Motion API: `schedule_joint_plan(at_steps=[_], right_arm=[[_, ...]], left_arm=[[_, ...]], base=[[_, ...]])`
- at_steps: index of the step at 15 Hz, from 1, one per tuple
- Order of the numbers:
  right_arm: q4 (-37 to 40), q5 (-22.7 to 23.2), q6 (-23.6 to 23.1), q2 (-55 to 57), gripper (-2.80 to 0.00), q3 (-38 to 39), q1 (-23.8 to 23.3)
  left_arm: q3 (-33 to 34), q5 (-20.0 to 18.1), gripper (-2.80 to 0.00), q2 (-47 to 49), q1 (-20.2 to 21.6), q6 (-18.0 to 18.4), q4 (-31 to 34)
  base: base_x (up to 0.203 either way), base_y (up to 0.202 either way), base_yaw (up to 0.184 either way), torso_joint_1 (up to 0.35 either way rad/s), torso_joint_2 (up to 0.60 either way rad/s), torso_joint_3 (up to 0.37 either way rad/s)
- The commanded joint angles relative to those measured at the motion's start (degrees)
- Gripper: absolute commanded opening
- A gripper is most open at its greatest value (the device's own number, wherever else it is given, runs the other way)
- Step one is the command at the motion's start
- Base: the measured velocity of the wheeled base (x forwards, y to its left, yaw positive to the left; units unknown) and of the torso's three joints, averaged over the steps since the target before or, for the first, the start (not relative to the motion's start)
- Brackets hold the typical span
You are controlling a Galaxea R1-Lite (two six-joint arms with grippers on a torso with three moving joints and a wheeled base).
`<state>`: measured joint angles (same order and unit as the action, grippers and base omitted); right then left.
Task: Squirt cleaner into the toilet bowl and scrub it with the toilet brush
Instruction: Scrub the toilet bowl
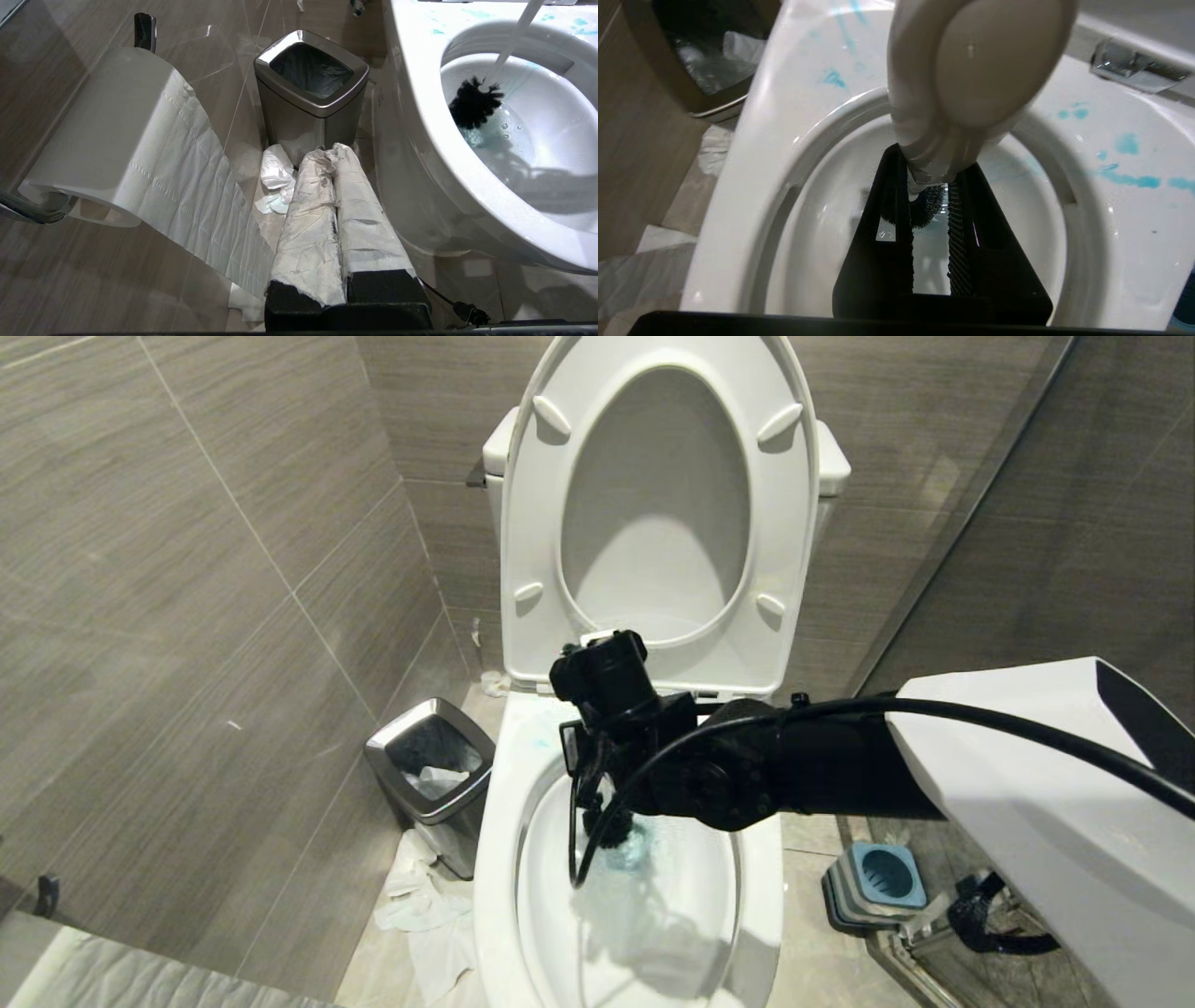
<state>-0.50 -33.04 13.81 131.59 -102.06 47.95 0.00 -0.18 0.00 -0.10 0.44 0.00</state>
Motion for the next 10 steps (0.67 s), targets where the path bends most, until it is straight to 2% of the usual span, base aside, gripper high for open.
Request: schedule_joint_plan(at_steps=[1,7,10], right_arm=[[0.16,-0.25,0.46,-1.82,-2.8,2.79,2.08],[0.06,-0.32,2.07,-13.32,-2.8,19.95,4.64],[-0.18,-0.45,2.44,-16.07,-2.8,23.36,1.62]], left_arm=[[0.09,0.01,-2.8,0.0,0.01,0.0,0.09],[0.09,0.01,-2.8,0.0,0.01,0.0,0.08],[0.09,0.01,-2.8,0.0,0.01,0.0,0.02]], base=[[0.0,0.0,0.0,0.0,0.0,0.0],[0.0,0.0,0.0,0.0,0.0,0.0],[0.0,0.0,0.0,0.0,0.0,0.0]])
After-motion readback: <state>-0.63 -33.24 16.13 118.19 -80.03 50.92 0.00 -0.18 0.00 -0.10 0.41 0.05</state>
